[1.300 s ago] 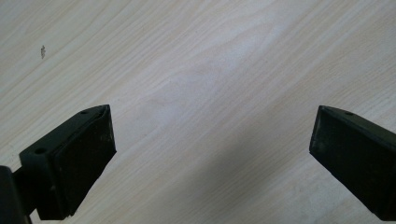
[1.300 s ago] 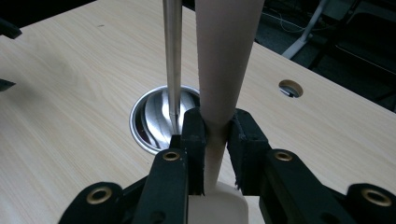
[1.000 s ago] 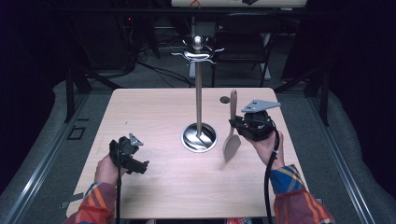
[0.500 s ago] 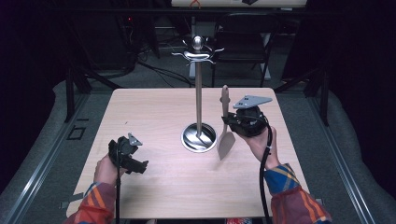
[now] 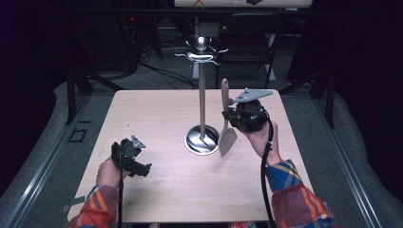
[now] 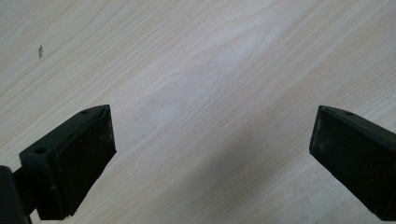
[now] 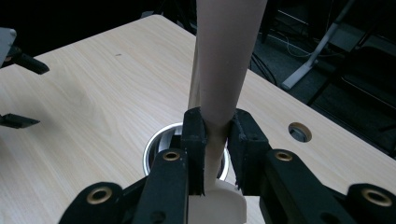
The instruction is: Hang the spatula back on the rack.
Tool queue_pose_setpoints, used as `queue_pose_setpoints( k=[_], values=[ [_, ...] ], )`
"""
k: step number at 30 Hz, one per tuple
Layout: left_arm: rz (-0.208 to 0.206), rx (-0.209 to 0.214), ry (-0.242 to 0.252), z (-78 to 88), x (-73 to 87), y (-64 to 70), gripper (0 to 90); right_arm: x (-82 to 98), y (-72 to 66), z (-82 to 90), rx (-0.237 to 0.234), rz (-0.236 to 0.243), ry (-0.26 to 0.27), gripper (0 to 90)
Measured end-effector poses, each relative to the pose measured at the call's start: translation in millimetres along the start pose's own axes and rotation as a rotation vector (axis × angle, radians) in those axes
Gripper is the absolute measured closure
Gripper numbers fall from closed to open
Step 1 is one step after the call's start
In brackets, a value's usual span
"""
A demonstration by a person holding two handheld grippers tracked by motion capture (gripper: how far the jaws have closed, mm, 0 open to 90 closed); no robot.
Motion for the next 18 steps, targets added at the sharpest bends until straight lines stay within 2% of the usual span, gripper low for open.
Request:
queue_pose_setpoints(
  k=[2,3,4,18],
  values=[
    [-0.003,0.000,0.000,0.0,-0.3,0.5,0.0,-3.2,1.0,-0.3,0.004,0.003,0.000,76.9],
    [-0.003,0.000,0.001,0.1,-0.4,0.5,0.0,-0.5,3.5,5.3,0.026,0.015,-0.073,76.9],
    [-0.003,-0.001,0.001,0.2,-0.4,0.5,0.0,-1.1,4.3,5.4,0.029,0.019,-0.080,76.9],
    [-0.007,0.000,-0.001,-0.2,-0.6,1.3,0.0,-24.4,9.9,5.5,0.040,0.024,-0.057,76.9]
  ],
)
Point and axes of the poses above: each handheld gripper's, and its own axes: z roughly backward along the jaws, x roughly out of its underside, y roughly to its right, the point moved 9 cm from there along -z, roughly forward along the jaws, and after that the axes turned 5 degrees about y, right-handed, at the moved point
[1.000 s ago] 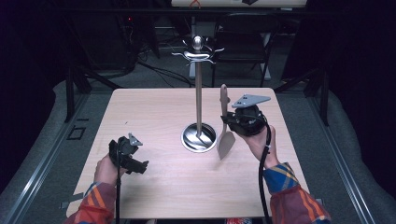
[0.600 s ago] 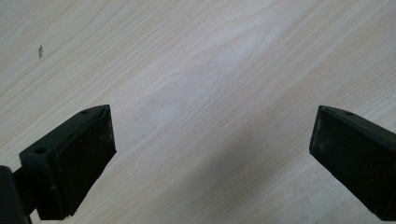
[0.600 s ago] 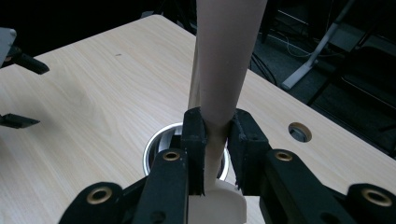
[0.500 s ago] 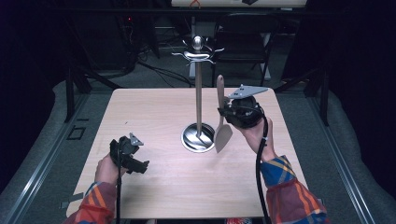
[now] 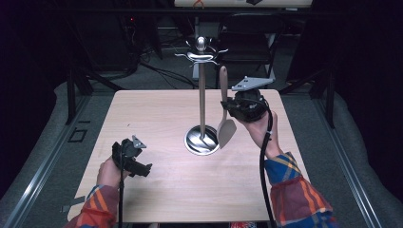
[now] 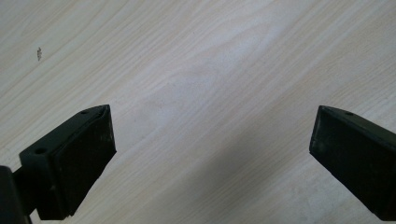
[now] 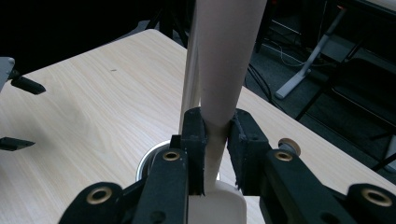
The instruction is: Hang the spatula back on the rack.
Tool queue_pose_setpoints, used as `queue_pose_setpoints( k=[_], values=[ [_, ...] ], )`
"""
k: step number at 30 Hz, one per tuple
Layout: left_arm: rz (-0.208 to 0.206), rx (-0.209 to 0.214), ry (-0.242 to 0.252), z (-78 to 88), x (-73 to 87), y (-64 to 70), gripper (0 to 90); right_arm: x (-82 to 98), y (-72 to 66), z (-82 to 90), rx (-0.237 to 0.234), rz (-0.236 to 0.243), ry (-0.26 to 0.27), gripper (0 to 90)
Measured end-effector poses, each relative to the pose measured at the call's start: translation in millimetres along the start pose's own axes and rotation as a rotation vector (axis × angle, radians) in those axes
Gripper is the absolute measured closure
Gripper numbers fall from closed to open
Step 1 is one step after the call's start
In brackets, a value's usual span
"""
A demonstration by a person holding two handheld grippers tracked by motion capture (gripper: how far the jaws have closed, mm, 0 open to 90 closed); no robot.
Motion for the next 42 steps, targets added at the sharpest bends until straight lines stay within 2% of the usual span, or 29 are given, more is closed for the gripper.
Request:
queue_pose_setpoints(
  k=[19,22,42],
  values=[
    [-0.006,0.002,-0.004,-0.8,-0.3,1.8,0.0,-10.9,2.9,-4.5,0.000,0.003,0.001,76.9],
    [-0.012,0.001,-0.005,-1.2,-0.9,2.7,0.0,-11.9,2.0,-4.8,0.004,0.017,-0.007,76.8],
    [-0.012,0.001,-0.003,-1.2,-0.8,2.6,0.0,-16.8,4.4,-16.8,0.021,0.031,-0.049,76.8]
  ],
)
Point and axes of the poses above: each handheld gripper's, and its own axes: z roughly backward along the jaws, x roughly out of its underside, y roughly to its right, the point moved 9 cm from there along -z, roughly forward along the jaws, and after that the axes turned 5 degrees about y, right-handed, at the moved point
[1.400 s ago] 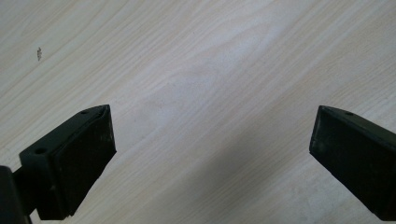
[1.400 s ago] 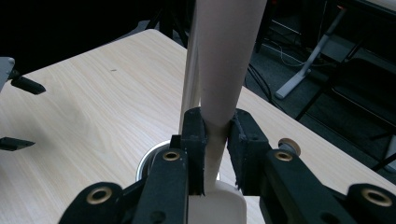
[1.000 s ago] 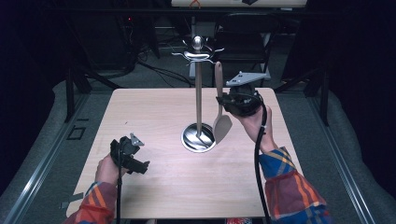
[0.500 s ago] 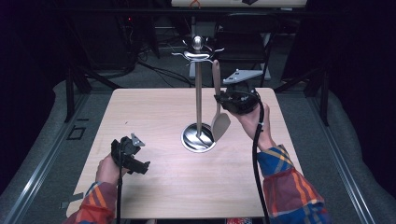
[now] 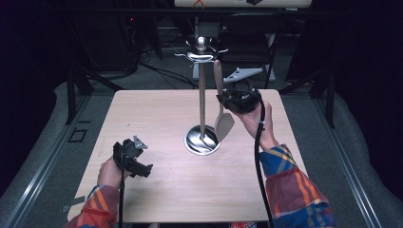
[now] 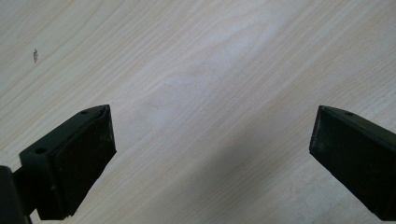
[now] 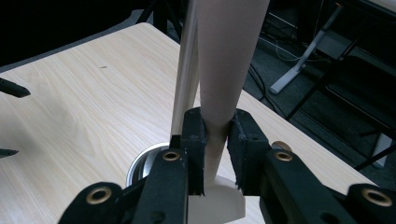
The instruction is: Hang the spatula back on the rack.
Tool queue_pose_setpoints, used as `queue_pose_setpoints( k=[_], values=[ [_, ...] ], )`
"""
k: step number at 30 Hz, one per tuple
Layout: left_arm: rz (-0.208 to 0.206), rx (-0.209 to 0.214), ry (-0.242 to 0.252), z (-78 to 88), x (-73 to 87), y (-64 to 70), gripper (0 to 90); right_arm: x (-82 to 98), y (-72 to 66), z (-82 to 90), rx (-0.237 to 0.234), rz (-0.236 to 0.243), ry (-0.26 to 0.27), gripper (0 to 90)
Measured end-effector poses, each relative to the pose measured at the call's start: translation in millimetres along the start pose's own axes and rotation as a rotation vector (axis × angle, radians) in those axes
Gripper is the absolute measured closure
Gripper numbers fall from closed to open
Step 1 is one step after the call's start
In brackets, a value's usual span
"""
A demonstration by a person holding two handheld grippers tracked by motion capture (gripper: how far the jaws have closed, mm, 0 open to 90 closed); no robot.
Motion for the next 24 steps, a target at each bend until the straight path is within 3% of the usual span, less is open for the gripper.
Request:
queue_pose_setpoints(
  k=[24],
  values=[
    [-0.007,0.006,-0.014,-1.0,1.0,1.2,0.0,-6.9,-2.7,-16.3,-0.013,-0.019,0.002,76.5]
  ],
)
Point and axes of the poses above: each handheld gripper's, and its own axes: z roughly backward along the jaws, x roughly out of its underside, y roughly to its right, the point moved 9 cm from there along -z, roughly forward along the jaws, and after that the axes turned 5 degrees about y, right-handed, at the moved point
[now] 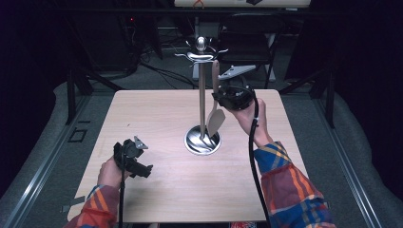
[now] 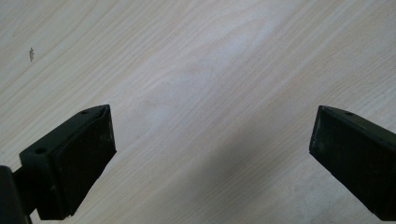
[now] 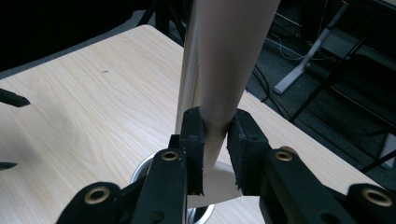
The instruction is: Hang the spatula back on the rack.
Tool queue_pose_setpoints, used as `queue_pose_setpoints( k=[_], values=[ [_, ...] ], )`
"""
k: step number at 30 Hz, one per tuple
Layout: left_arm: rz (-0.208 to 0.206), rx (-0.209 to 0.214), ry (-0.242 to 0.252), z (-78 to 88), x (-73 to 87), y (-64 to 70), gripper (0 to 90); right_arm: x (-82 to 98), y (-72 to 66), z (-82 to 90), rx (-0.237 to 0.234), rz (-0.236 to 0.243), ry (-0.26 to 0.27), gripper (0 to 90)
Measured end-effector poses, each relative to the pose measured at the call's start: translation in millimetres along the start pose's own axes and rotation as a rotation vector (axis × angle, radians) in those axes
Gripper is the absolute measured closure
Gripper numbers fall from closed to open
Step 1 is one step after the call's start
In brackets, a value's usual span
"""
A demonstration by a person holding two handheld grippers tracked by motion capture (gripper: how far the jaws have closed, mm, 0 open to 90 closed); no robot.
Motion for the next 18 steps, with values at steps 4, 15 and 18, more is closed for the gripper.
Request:
queue_pose_setpoints(
  k=[4,15,18],
  values=[
    [-0.002,0.000,0.000,0.0,0.1,0.0,0.0,-1.4,-2.1,-2.9,-0.003,-0.012,0.009,76.2],
    [-0.006,0.003,-0.012,-0.7,1.0,0.5,0.1,-2.6,-6.5,-5.4,0.003,-0.019,0.017,75.0],
    [-0.005,0.003,-0.011,-0.5,0.9,0.5,0.1,-1.7,-7.2,-4.7,0.003,-0.019,0.012,73.5]
  ],
)
Point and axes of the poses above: each handheld gripper's, and its own axes: z roughly backward along the jaws, x roughly out of its underside, y roughly to its right, the point moved 9 cm from there along -z, roughly forward along the jaws, and after that the axes turned 5 degrees about y, right-handed, at the moved point
